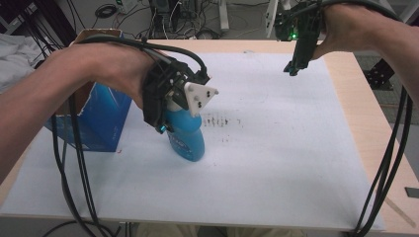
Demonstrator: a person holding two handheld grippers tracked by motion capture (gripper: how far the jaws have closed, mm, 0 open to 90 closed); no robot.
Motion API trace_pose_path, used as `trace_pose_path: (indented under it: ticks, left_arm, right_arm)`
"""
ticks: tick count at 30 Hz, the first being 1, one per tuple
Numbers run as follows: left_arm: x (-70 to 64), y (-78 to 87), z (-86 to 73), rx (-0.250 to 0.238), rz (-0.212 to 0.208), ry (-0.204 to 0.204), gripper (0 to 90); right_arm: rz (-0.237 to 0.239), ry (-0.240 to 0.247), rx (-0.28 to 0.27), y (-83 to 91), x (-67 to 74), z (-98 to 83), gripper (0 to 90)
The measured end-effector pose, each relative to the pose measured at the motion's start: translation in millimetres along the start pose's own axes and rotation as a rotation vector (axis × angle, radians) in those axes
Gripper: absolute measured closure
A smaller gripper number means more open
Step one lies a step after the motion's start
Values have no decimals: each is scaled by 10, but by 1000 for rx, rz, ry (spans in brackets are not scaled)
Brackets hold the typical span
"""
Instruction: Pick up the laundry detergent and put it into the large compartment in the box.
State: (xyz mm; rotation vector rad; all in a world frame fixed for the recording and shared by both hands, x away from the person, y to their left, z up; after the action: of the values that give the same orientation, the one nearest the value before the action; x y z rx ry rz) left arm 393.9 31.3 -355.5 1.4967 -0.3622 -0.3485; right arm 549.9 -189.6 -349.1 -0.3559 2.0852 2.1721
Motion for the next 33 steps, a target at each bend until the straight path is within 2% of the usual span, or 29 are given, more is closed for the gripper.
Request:
trace_pose_path:
  ticks: [3,13,17,18,20,25,28,29,30,32,33]
  left_arm:
    - [2,1,4,0,-7,-3,369]
    - [1,3,7,-3,-11,6,376]
    - [21,8,23,3,-22,34,379]
    - [20,17,41,-3,-20,57,379]
    - [33,40,39,7,-15,56,379]
    - [58,188,35,8,-27,124,380]
    - [93,323,38,13,-33,197,380]
    - [117,426,28,30,-38,236,380]
    - [117,426,28,30,-38,236,380]
    - [154,592,25,31,-36,292,380]
    - [154,592,25,31,-36,292,380]
  right_arm:
    - [2,1,2,0,4,2,124]
    - [-1,7,-2,10,6,9,124]
    - [-5,8,1,17,10,16,124]
    - [-8,12,0,22,16,25,125]
    - [-9,11,-2,37,22,28,124]
    - [-16,11,-6,79,34,13,124]
    - [-18,6,-5,96,41,-1,125]
    - [-23,5,-7,112,40,-12,124]
    - [-23,5,-7,112,40,-12,124]
    - [-25,4,-11,134,49,-19,124]
    - [-26,6,-11,140,53,-22,124]
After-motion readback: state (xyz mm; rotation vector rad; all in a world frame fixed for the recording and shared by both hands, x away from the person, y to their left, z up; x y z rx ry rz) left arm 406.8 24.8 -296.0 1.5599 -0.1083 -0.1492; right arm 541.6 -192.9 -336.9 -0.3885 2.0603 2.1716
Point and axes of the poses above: each handheld gripper's, and its own axes: y roughly backward along the jaws, z roughly out of its top, x roughly to its left, the point moved 7 cm from there along -y, roughly forward along the jaws, and after that the axes turned 3 degrees about y, right-handed, at the moved point
